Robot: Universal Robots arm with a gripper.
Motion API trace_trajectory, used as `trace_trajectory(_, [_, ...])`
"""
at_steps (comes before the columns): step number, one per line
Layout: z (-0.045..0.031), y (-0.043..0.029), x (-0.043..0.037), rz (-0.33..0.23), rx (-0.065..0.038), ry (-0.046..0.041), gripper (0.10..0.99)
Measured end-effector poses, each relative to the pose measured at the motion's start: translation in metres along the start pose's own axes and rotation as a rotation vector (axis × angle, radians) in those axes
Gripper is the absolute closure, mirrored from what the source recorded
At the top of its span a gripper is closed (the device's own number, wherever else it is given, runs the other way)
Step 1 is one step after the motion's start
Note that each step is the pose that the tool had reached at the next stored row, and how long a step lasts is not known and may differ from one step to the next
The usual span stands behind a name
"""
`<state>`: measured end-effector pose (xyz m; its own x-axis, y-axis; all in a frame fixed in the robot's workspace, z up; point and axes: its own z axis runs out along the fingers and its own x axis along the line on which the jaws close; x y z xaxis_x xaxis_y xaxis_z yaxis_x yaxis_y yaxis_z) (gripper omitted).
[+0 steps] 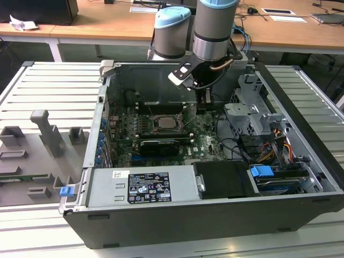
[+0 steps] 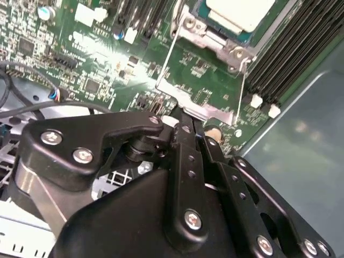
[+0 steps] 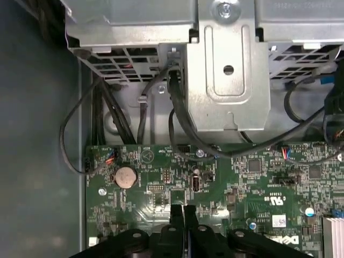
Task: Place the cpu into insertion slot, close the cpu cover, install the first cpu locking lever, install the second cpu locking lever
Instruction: 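Close the cpu cover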
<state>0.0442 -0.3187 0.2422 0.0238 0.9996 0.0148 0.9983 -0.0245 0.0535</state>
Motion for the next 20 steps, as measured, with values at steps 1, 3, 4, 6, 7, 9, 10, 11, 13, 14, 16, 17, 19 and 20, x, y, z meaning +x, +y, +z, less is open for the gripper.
trace_trajectory(1, [-0.0002,-0.0037,-0.0001,0.0,0.0,0.0,0.937])
trace_trajectory(3, [-0.0005,-0.0084,-0.0001,0.0,0.0,0.0,0.937])
trace_trajectory(4, [-0.0006,-0.0111,-0.0002,0.0,0.0,-0.0001,0.937])
trace_trajectory(6, [-0.0008,-0.0178,-0.0002,0.0,0.0,0.0,0.937])
trace_trajectory(7, [-0.0009,-0.0207,-0.0003,0.0,0.0,0.0001,0.937])
trace_trajectory(9, [-0.0009,-0.0268,-0.0004,0.0,0.0,0.0,0.937])
trace_trajectory(10, [-0.0009,-0.0294,-0.0005,0.0,0.0,0.0001,0.937])
trace_trajectory(11, [-0.0008,-0.0334,-0.0005,0.0,0.0,0.0001,0.937])
trace_trajectory(13, [-0.0005,-0.0379,-0.0005,0.0,0.0,0.0,0.937])
trace_trajectory(14, [-0.0002,-0.041,-0.0005,0.0,0.0,0.0,0.937])
trace_trajectory(16, [0.0009,-0.0454,-0.0005,0.0,0.0,0.0,0.937])
trace_trajectory(17, [0.0019,-0.0469,-0.0004,0.0,0.0,0.0001,0.937])
trace_trajectory(19, [0.006,-0.0503,-0.0003,0.0,0.0,0.0,0.937])
trace_trajectory(20, [0.0081,-0.0514,0.0,0.0,0.0,0.0001,0.937])
